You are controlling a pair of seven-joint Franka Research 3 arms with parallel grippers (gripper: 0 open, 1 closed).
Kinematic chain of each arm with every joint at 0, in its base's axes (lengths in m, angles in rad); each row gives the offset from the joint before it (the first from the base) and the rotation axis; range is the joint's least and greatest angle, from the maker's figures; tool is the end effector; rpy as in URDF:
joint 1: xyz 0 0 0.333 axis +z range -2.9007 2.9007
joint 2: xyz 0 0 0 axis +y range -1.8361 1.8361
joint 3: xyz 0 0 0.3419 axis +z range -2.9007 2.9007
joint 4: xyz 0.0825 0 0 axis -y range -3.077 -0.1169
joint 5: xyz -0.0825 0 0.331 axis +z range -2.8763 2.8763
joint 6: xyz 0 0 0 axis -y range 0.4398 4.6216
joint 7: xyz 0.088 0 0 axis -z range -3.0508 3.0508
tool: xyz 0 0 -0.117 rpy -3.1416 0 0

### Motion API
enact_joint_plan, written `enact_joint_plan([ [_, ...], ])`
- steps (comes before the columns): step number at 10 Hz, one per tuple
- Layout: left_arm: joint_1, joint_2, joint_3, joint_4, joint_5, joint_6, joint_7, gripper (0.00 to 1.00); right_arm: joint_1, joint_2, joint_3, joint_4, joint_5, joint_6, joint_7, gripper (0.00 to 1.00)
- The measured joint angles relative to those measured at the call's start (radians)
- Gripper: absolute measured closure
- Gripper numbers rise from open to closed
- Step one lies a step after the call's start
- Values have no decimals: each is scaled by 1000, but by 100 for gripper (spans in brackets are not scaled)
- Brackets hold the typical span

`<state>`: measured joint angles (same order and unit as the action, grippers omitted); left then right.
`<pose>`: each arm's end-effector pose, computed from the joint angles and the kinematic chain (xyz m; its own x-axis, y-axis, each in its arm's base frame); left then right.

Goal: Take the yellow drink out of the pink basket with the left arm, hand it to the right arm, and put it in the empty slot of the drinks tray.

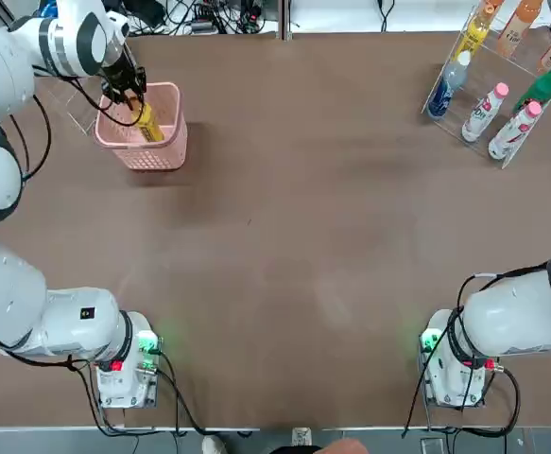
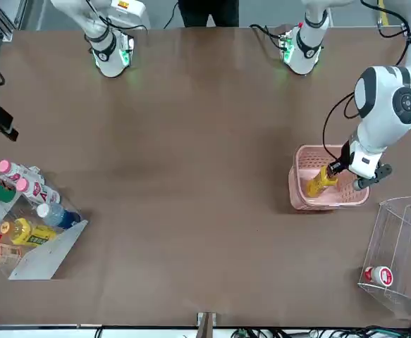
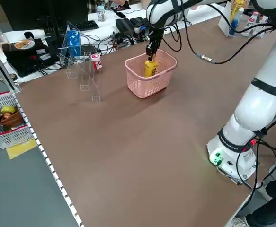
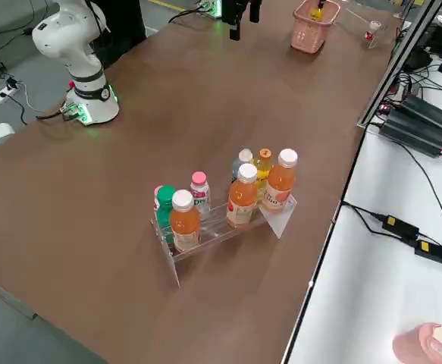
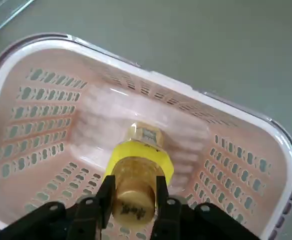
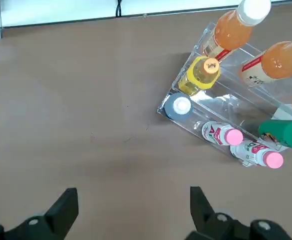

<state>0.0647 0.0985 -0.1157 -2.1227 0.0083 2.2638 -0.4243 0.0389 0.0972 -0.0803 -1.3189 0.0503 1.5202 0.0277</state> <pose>0.5213 -0.0251 0.4176 0.9319 0.3608 0.0375 0.3601 -0.9326 0.0221 0.5291 -0.0128 0.6908 0.9925 -0.0651 0.1031 -0.0607 -0.9971 -0.0448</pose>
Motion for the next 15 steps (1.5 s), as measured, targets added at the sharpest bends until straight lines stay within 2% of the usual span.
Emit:
enact_joint_plan([
  [3,1,-2,0,0,1,0,11,66,0,0,0,0,0,0,0,1],
  [11,1,-4,0,1,1,2,12,66,0,0,0,0,0,0,0,1],
  [15,1,-4,0,27,1,10,13,66,0,0,0,0,0,0,0,1],
])
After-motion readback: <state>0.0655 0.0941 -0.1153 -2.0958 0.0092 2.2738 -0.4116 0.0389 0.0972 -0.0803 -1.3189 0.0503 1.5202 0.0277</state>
